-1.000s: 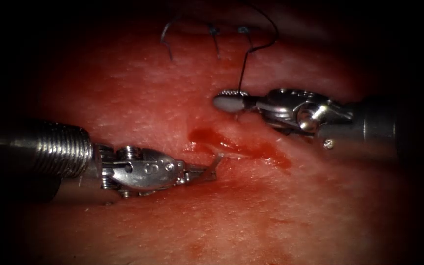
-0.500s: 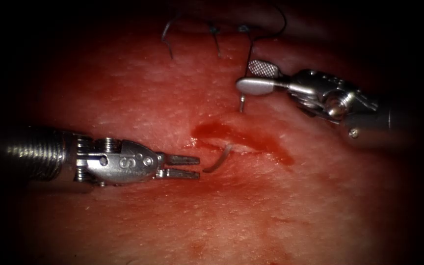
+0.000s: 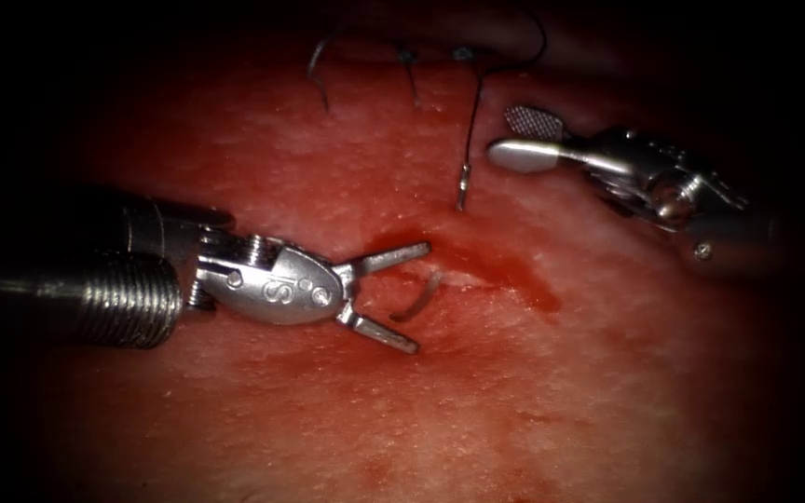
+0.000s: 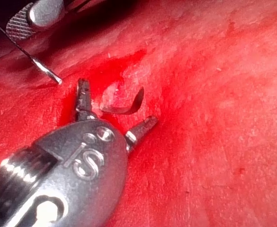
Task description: Wound Closure
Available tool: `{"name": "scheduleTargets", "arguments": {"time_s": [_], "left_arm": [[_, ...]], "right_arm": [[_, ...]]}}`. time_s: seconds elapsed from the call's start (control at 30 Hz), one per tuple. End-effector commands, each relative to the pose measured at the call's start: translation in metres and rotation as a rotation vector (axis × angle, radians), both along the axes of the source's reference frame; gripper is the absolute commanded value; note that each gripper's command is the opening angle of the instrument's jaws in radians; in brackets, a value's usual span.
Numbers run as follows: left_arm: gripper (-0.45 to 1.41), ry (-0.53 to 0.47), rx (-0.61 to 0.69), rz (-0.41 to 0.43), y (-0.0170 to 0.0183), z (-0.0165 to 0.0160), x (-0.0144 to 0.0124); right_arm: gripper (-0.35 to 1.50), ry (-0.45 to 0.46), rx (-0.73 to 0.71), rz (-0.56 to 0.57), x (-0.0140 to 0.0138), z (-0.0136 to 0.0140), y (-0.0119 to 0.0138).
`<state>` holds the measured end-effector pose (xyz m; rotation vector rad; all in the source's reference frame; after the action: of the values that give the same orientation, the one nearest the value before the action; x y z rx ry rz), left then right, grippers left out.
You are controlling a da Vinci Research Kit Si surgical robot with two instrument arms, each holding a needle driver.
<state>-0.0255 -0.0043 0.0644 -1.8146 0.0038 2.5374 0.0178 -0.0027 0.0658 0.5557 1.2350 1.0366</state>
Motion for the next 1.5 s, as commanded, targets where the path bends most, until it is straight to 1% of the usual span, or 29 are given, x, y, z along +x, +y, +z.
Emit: {"name": "scheduleTargets", "arguments": {"time_s": [0.03, 0.07, 0.17, 0.23, 0.27, 0.3, 0.4, 0.43, 0.5, 0.63, 0.7, 0.83, 0.93, 1.0, 1.03, 1.07, 1.1, 1.2, 1.27, 1.33, 1.43, 1.5], "left_arm": [[0.62, -0.003, 0.0, 0.002, 0.0002, 0.0007, -0.0008], [0.61, -0.005, -0.001, 0.004, 0.0003, 0.0009, -0.001], [0.32, -0.016, -0.005, 0.013, 0.0005, 0.0014, -0.0012], [-0.13, -0.032, -0.005, 0.029, 0.0004, 0.0016, -0.0012], [-0.4, -0.04, -0.005, 0.037, 0.0003, 0.0016, -0.0012], [-0.45, -0.048, -0.006, 0.046, 0.0002, 0.0017, -0.0012], [-0.45, -0.073, 0.089, 0.054, -0.0004, 0.0018, -0.001], [-0.45, -0.072, 0.157, 0.05, -0.0007, 0.0017, -0.0009], [-0.45, -0.08, 0.202, 0.053, -0.001, 0.0014, -0.0008], [-0.45, -0.094, 0.359, 0.047, -0.0012, -0.0003, -0.0005], [-0.45, -0.111, 0.502, 0.027, -0.0011, -0.0012, -0.0005], [-0.45, -0.135, 0.73, 0.013, -0.0009, -0.0025, -0.0006], [-0.45, -0.135, 0.867, 0.007, -0.0007, -0.0034, -0.0005], [-0.45, -0.142, 0.908, 0.009, -0.0009, -0.0038, -0.0004], [-0.45, -0.149, 0.921, 0.012, -0.001, -0.0042, -0.0003], [-0.45, -0.161, 0.928, 0.018, -0.0012, -0.0048, -0.0002], [-0.45, -0.161, 0.928, 0.018, -0.0012, -0.0048, -0.0002], [-0.45, -0.167, 0.933, 0.035, -0.0017, -0.0059, 0.0001], [-0.45, -0.167, 0.942, 0.034, -0.0019, -0.0068, 0.0003], [-0.45, -0.17, 0.928, 0.036, -0.0021, -0.0078, 0.0005], [-0.45, -0.177, 0.918, 0.042, -0.0024, -0.0094, 0.0005], [-0.45, -0.184, 0.894, 0.048, -0.0025, -0.0103, 0.0004]], "right_arm": [[1.03, 0.0, -0.003, -0.001, 0.0006, 0.0007, -0.0001], [1.01, 0.0, -0.004, -0.001, 0.0006, 0.0008, -0.0001], [0.99, 0.0, -0.007, -0.002, 0.0006, 0.001, -0.0003], [0.96, 0.0, -0.009, -0.002, 0.0006, 0.0011, -0.0004], [0.94, 0.0, -0.009, -0.002, 0.0006, 0.0012, -0.0005], [0.94, -0.001, -0.01, -0.002, 0.0006, 0.0012, -0.0005], [0.91, -0.001, -0.01, -0.002, 0.0006, 0.0012, -0.0005], [0.89, -0.001, -0.01, -0.002, 0.0006, 0.0012, -0.0005], [0.89, -0.001, -0.01, -0.003, 0.0006, 0.0012, -0.0005], [0.82, 0.0, -0.01, -0.003, 0.0006, 0.0012, -0.0006], [0.77, 0.0, -0.011, -0.004, 0.0006, 0.0012, -0.0007], [0.66, 0.001, -0.011, -0.005, 0.0006, 0.0012, -0.0008], [0.57, 0.001, -0.017, -0.008, 0.0006, 0.0011, -0.0009], [0.51, 0.002, -0.001, -0.002, 0.0005, 0.0011, -0.001], [0.39, 0.006, 0.005, -0.004, 0.0004, 0.0011, -0.0012], [0.1, -0.005, 0.032, -0.012, 0.0002, 0.0011, -0.0015], [0.1, -0.005, 0.032, -0.012, 0.0002, 0.0011, -0.0015], [-0.35, -0.058, 0.069, -0.068, -0.0003, 0.0011, -0.0023], [-0.35, -0.11, 0.024, -0.13, -0.0006, 0.001, -0.0028], [-0.35, -0.136, -0.054, -0.187, -0.001, 0.0008, -0.0028], [-0.35, -0.142, -0.099, -0.212, -0.0013, 0.0006, -0.0025], [-0.35, -0.143, -0.102, -0.215, -0.0013, 0.0004, -0.0023]]}}
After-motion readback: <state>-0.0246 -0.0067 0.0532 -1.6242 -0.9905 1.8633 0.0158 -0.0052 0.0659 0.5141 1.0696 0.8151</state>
